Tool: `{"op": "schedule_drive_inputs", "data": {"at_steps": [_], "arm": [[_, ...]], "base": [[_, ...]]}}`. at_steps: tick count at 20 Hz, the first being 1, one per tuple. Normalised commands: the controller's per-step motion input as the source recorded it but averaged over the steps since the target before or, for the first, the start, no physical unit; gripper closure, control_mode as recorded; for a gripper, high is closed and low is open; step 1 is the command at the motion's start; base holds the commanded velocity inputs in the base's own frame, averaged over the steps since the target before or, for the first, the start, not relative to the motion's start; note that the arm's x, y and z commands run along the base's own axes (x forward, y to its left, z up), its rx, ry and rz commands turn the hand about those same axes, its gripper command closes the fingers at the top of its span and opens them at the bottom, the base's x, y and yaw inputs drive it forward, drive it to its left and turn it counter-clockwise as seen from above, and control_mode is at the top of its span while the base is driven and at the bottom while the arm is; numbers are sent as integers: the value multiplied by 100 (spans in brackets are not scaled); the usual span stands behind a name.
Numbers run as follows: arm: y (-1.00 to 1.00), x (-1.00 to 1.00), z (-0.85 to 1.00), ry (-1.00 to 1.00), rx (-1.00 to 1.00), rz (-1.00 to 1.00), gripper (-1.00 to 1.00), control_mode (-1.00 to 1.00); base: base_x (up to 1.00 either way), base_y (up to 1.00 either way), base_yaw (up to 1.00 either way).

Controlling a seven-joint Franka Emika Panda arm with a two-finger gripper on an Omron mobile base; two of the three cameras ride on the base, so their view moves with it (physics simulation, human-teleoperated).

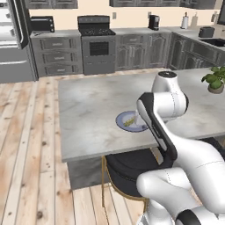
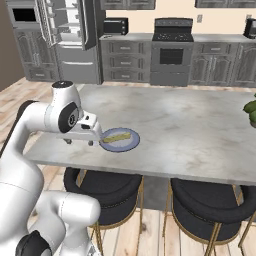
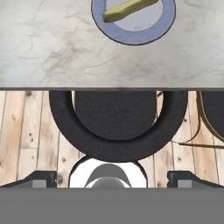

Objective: Retrieve the butter from the fridge and place it on a plate on the dining table. Then retrieve the butter knife by the fridge and place it near the plate.

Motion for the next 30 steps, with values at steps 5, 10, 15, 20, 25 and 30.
{"op": "schedule_drive_inputs", "data": {"at_steps": [5, 10, 15, 20, 25, 30], "arm": [[0, 0, 0, 0, 0, 0, -100, 100], [0, 0, 0, 0, 0, 0, -100, 100], [0, 0, 0, 0, 0, 0, -100, 100], [0, 0, 0, 0, 0, 0, -100, 100], [0, 0, 0, 0, 0, 0, -100, 100], [0, 0, 0, 0, 0, 0, -100, 100]], "base": [[0, 70, 0], [0, 92, -5], [0, 100, -5], [25, 100, -8], [64, 100, -11], [94, 100, -24]]}}
